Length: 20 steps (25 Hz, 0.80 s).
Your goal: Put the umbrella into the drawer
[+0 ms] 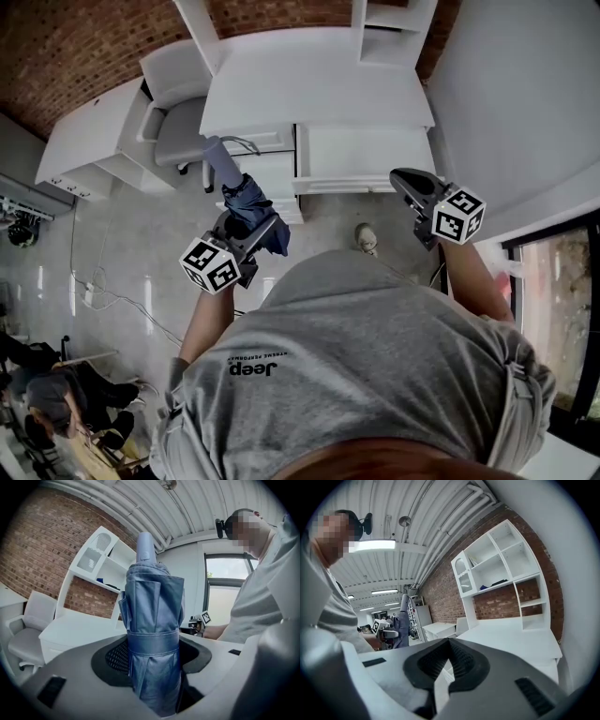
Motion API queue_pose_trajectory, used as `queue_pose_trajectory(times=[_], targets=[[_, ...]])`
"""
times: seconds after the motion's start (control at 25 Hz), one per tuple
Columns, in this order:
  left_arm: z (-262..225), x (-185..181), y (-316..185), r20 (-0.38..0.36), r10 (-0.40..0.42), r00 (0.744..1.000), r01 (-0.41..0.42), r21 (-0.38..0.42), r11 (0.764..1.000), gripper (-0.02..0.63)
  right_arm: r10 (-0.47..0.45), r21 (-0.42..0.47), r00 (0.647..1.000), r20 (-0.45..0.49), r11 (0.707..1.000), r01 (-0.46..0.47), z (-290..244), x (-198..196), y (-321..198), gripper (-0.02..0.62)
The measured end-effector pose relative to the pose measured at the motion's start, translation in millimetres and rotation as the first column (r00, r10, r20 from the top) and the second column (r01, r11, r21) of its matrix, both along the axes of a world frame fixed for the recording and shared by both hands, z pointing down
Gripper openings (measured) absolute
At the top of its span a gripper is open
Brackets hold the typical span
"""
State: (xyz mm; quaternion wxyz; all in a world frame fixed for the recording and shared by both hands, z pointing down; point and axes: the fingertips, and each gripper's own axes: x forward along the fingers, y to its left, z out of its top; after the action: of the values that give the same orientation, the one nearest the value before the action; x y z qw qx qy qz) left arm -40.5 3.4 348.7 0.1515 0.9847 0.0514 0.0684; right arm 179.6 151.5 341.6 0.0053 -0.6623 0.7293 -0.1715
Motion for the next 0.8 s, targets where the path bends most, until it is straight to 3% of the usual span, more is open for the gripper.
queue_pose_trajectory(times=[0.52,0.8], targets=[[4,97,-29,0.029,-0.222,0.975,0.222,0.003,0.975,0.265,-0.216,0.062,0.975,0.049,0.975,0.213,14,125,-89,0.008],[7,204,-66,0.083,-0.311,0.947,0.312,-0.003,0.950,0.265,-0.302,0.082,0.947,0.114,0.952,0.294,36,239,-150,0.008]])
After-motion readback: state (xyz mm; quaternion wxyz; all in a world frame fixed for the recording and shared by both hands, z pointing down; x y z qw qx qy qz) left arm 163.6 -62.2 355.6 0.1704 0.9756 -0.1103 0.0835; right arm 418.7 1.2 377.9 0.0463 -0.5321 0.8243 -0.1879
